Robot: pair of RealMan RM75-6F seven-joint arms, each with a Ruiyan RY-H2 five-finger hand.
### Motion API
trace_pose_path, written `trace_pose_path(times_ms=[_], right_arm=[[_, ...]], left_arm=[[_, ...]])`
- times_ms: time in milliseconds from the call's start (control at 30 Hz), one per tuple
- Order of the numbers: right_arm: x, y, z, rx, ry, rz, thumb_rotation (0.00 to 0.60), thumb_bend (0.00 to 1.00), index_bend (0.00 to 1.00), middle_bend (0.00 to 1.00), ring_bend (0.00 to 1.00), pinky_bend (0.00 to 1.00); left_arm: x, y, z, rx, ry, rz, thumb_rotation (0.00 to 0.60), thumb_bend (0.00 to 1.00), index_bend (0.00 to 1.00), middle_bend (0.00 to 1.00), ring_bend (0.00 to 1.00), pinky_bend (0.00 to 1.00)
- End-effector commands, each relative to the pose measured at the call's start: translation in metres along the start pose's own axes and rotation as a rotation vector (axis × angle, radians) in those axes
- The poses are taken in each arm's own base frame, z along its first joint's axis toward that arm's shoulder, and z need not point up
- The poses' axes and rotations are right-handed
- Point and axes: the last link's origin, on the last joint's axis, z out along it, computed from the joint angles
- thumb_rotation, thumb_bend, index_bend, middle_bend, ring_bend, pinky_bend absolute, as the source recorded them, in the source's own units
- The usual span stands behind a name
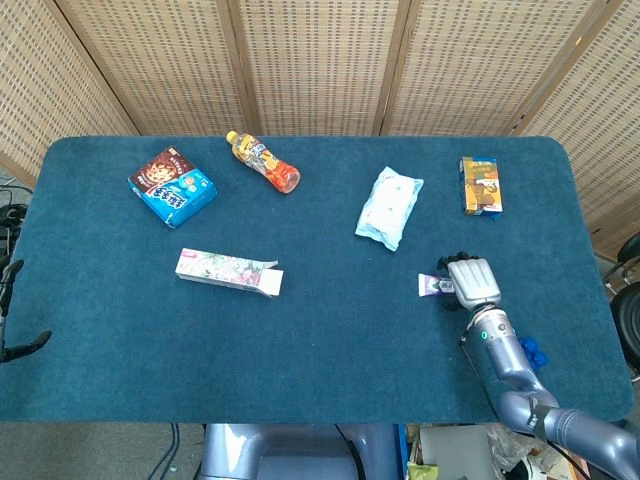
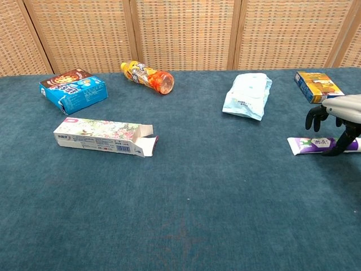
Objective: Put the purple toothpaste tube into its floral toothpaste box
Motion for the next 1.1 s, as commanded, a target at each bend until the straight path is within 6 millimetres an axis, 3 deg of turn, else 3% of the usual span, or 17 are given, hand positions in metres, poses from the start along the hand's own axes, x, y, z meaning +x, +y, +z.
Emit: trace_pose_path(times_ms=[33, 500, 633, 767, 900, 1100], right_arm=[[-0.001, 0.004, 0.002, -0.002, -0.003, -0.018, 0.600, 0.26, 0.33, 0.36, 0.24, 0.33], [-0.011, 0.035, 0.002, -0.052, -0.063, -0.089, 0.600, 0.29, 0.36, 0.39, 0.26, 0.34], [-0.011, 0.037, 0.004, -0.050, -0.071, -0.079, 0.600, 0.36, 0.49, 0.51, 0.38, 0.42], [-0.008, 0.037, 0.003, -0.041, -0.066, -0.071, 0.600, 0.51, 0.60, 0.62, 0.48, 0.49], [-0.005, 0.037, 0.000, -0.027, -0.055, -0.063, 0.600, 0.59, 0.62, 0.64, 0.50, 0.50], [0.009, 0.035, -0.014, 0.022, -0.021, -0.024, 0.600, 0.60, 0.63, 0.64, 0.50, 0.50]], left_arm=[[-0.001, 0.000, 0.000, 0.000, -0.001, 0.003, 0.600, 0.18, 0.00, 0.00, 0.00, 0.00], [-0.002, 0.002, 0.002, 0.002, -0.003, 0.009, 0.600, 0.18, 0.00, 0.00, 0.00, 0.00], [-0.004, 0.002, 0.003, 0.003, -0.009, 0.011, 0.600, 0.18, 0.00, 0.00, 0.00, 0.00], [-0.005, 0.004, 0.004, -0.002, -0.013, 0.018, 0.600, 0.18, 0.00, 0.00, 0.00, 0.00], [-0.007, 0.004, 0.004, -0.001, -0.022, 0.023, 0.600, 0.18, 0.00, 0.00, 0.00, 0.00], [-0.006, 0.008, 0.015, -0.038, -0.034, 0.038, 0.600, 0.18, 0.00, 0.00, 0.00, 0.00]])
